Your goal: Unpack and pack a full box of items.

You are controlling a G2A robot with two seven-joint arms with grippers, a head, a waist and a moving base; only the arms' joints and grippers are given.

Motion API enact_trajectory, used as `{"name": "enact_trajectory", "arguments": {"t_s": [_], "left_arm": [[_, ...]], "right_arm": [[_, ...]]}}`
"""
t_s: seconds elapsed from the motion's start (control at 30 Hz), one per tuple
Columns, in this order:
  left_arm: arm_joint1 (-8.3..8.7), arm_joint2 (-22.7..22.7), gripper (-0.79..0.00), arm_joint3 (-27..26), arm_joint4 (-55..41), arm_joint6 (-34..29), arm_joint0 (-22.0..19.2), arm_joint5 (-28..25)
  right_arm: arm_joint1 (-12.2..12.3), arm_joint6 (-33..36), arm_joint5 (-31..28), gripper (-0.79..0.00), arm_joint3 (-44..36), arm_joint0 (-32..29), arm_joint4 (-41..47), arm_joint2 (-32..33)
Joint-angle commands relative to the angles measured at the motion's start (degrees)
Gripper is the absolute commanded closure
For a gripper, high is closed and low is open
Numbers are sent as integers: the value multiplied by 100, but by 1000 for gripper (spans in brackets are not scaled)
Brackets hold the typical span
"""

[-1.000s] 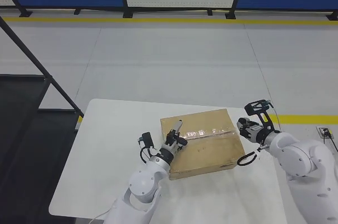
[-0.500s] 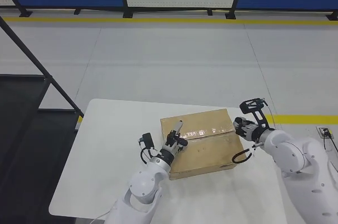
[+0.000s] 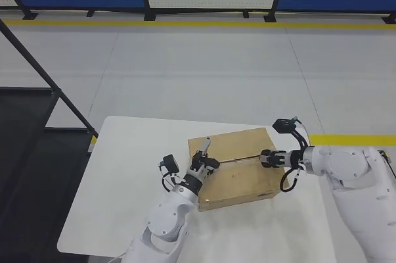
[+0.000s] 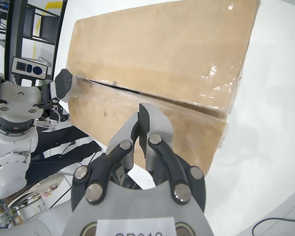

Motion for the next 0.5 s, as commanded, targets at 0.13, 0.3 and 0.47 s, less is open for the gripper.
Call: {"name": "enact_trajectory", "arguments": {"t_s": [0.13,0.3,0.47], "left_arm": [[24,-188,-785,-309,-82,-12,140,-29],[49,-370,-785,-489,-138,-20,254,-40],[64,-475,-785,-523,-159,-28,309,-35]], "right_arm": [[-28,-22,303,0,474,297,-68,-278],[-42,-199,434,0,695,443,-127,-417],[-48,-397,608,0,850,503,-113,-477]]}}
